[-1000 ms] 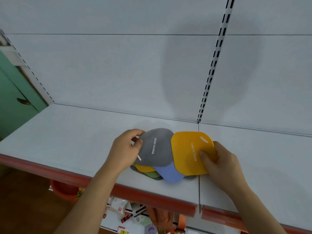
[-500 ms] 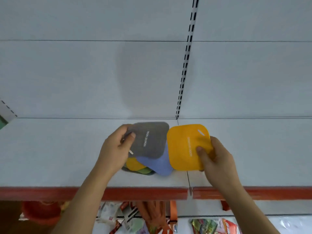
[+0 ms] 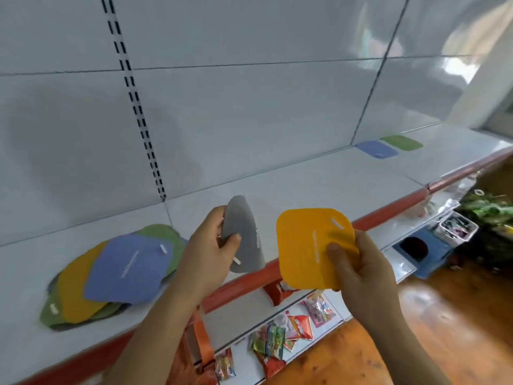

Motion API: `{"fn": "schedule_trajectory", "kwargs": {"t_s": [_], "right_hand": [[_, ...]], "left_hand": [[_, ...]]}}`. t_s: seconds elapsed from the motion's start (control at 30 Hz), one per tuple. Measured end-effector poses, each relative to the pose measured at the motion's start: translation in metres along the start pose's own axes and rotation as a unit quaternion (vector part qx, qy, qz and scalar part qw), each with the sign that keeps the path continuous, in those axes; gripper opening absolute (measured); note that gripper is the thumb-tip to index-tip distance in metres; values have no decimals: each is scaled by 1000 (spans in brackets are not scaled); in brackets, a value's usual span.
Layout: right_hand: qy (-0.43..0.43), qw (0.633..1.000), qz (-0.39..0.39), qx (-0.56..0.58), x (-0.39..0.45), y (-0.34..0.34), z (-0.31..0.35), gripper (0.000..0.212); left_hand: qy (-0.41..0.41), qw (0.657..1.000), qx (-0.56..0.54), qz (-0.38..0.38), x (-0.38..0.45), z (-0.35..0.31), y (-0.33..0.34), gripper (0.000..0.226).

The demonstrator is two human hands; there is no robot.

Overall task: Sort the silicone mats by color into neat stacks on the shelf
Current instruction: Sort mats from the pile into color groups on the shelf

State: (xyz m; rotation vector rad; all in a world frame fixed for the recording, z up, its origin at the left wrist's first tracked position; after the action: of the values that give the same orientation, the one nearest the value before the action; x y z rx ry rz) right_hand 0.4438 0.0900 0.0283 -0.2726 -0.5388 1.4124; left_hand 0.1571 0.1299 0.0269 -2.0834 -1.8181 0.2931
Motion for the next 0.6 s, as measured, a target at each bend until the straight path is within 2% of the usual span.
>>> {"fn": "schedule_trajectory", "kwargs": {"t_s": [0.23,0.43,0.6], "right_hand": [[30,996,-77,19,-8,-120,-71,10],[41,991,-123,15,9,-238,-139,16],[61,989,-130,31,31,-298,-189,13]], "left_hand": [[76,992,68,76,57,-79,132,41],[122,978,152,73,104,-142,246,41],[138,964,205,99,141,-162,318,35]]}}
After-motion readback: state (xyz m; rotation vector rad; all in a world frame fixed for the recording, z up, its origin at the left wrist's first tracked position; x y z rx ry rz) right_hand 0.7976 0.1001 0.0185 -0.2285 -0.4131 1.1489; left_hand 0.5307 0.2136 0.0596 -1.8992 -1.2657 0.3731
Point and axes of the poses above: each hand's wrist, its own x-axis towards the middle knuckle, its own y-axis out of the palm, z = x × y, the point moved 8 cm from there along x, towards the middle knuckle, and after that the axes turned 11 degrees about z, right-handed, at the moved point
